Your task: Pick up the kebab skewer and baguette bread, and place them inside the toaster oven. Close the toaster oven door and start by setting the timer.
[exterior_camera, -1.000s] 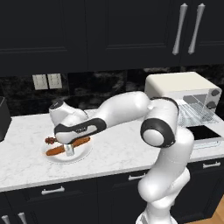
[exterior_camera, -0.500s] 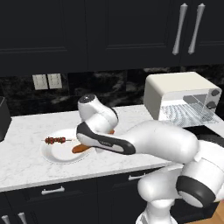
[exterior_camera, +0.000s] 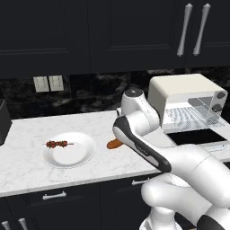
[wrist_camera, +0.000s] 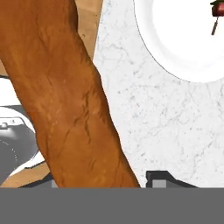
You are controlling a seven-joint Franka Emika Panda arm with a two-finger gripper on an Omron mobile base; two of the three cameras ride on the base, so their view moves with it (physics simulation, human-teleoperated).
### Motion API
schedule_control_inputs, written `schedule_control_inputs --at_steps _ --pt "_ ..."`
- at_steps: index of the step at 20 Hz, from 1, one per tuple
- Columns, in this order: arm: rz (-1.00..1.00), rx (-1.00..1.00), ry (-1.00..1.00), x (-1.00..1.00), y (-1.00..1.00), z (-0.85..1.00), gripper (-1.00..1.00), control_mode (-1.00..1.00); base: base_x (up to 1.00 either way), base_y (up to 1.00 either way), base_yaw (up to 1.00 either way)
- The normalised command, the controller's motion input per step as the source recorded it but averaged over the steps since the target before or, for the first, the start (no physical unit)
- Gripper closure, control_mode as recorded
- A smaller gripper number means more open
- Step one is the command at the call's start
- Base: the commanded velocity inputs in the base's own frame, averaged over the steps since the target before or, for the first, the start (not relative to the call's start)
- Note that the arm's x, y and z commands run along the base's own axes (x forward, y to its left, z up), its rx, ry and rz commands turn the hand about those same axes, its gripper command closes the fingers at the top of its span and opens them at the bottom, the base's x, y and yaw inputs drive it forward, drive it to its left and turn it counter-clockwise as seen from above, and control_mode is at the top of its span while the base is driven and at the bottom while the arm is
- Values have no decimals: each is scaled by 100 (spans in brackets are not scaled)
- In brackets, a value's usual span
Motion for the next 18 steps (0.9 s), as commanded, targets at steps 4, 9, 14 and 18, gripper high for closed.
schedule_control_inputs --at_steps 4,9,14,18 --pt "7 3 0 0 -100 35 100 -100 0 0 0" --pt "7 8 0 0 -100 30 100 -100 0 0 0" --pt "0 7 -1 3 -100 23 100 -100 0 0 0" --pt "0 11 -1 0 -100 23 100 -100 0 0 0"
